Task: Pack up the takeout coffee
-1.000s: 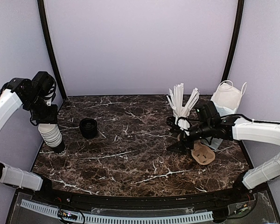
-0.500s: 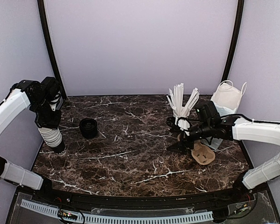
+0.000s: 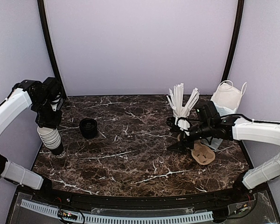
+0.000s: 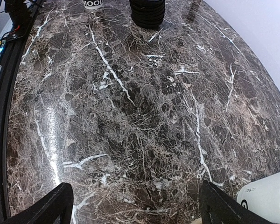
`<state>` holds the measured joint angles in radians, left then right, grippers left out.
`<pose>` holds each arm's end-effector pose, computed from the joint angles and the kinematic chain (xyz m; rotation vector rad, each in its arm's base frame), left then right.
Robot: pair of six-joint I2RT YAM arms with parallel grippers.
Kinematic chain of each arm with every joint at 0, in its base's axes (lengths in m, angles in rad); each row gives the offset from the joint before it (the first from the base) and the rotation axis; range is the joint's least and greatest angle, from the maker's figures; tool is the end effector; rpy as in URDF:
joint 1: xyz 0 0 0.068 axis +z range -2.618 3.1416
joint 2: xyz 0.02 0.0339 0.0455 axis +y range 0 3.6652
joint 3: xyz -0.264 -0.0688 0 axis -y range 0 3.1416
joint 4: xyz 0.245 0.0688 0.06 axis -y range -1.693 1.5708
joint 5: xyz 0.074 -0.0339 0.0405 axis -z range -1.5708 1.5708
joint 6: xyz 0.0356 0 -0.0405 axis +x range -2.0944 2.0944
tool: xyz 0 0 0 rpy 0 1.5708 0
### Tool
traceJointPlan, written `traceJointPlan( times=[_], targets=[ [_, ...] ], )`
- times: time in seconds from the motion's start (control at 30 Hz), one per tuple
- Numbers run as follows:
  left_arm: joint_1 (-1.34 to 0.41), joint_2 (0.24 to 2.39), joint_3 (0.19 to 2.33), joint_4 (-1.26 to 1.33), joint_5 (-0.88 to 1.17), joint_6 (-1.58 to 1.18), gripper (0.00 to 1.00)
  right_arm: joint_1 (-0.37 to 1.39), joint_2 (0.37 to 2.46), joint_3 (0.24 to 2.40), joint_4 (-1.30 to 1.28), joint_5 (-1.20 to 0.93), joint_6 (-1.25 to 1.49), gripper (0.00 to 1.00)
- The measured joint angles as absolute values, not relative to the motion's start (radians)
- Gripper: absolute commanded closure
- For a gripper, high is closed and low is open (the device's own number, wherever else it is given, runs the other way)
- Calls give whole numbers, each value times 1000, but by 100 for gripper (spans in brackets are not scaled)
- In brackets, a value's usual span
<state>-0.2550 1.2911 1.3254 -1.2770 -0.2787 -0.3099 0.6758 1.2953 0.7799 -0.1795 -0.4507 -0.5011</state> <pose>0.2200 -0.0472 0.3332 -0.1388 2.7379 0.2427 0.2028 0.1825 0.2311 -1.4429 1.7291 0.6028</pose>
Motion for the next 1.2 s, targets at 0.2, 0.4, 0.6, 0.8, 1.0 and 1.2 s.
traceJointPlan(
  times=[0.2, 0.4, 0.6, 0.8, 1.0, 1.2],
  targets=[
    [-255, 1309, 1349, -1283, -299, -307, 100, 675, 1295, 780, -179, -447, -505, 5],
    [-255, 1369, 1419, -1265, -331, -275, 100, 675, 1295, 779, -179, -443, -508, 5],
    [-253, 1432, 1473, -1241, -329, -215, 100, 675, 1296, 779, -179, -425, -513, 5],
    [-253, 1522, 1534, -1213, -329, -163, 100, 675, 1298, 779, -179, -417, -516, 5],
    [-253, 1565, 1600, -1191, -266, -100, 100, 675, 1299, 779, -179, -407, -516, 5],
    [-270, 1577, 1663, -1196, -329, -67, 100, 675, 1306, 779, -180, -396, -521, 5]
  ],
)
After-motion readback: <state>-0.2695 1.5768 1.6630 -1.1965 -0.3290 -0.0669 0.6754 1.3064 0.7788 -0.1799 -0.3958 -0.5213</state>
